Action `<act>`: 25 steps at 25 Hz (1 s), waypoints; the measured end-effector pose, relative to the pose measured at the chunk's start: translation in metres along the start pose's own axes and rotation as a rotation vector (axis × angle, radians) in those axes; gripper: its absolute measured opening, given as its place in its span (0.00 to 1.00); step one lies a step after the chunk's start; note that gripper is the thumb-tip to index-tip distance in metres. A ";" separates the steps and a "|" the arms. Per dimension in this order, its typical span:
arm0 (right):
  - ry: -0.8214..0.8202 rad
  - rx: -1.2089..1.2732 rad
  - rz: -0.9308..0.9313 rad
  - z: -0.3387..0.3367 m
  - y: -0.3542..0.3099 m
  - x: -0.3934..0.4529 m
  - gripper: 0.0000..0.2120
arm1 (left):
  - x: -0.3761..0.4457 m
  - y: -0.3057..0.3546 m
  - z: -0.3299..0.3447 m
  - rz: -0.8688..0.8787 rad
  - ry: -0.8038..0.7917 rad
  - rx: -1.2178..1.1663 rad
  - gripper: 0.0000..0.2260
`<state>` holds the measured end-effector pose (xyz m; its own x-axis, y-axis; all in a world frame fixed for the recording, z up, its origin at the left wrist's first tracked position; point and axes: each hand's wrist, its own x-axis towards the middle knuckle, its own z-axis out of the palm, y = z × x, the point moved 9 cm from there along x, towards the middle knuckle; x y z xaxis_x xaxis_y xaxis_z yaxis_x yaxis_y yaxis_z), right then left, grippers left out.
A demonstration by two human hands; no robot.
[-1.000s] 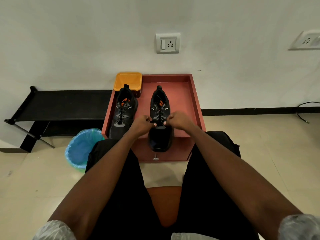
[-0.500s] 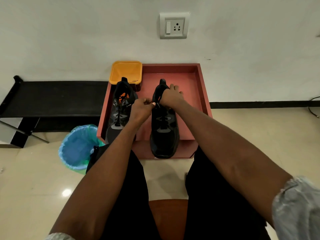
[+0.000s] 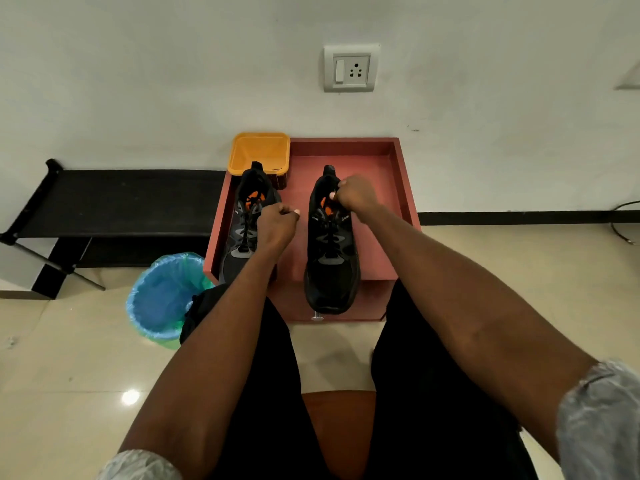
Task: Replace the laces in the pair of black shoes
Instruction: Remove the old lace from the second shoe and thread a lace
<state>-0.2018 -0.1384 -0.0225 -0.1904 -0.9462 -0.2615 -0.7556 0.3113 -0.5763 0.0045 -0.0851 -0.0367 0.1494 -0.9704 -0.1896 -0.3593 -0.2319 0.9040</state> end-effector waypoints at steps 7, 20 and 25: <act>-0.177 0.685 -0.112 -0.078 -0.019 -0.107 0.01 | -0.056 0.004 -0.004 -0.132 -0.135 -0.347 0.01; -0.430 -0.054 -0.166 -0.005 0.021 -0.176 0.06 | -0.093 -0.011 -0.005 -0.251 -0.231 -0.438 0.03; -0.003 -0.045 -0.056 -0.025 0.037 -0.141 0.14 | -0.082 -0.006 -0.045 -0.009 0.151 0.334 0.10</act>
<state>-0.2188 0.0043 0.0122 -0.1454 -0.9618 -0.2320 -0.7924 0.2536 -0.5548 0.0357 -0.0012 -0.0098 0.2796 -0.9531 -0.1158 -0.6347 -0.2739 0.7226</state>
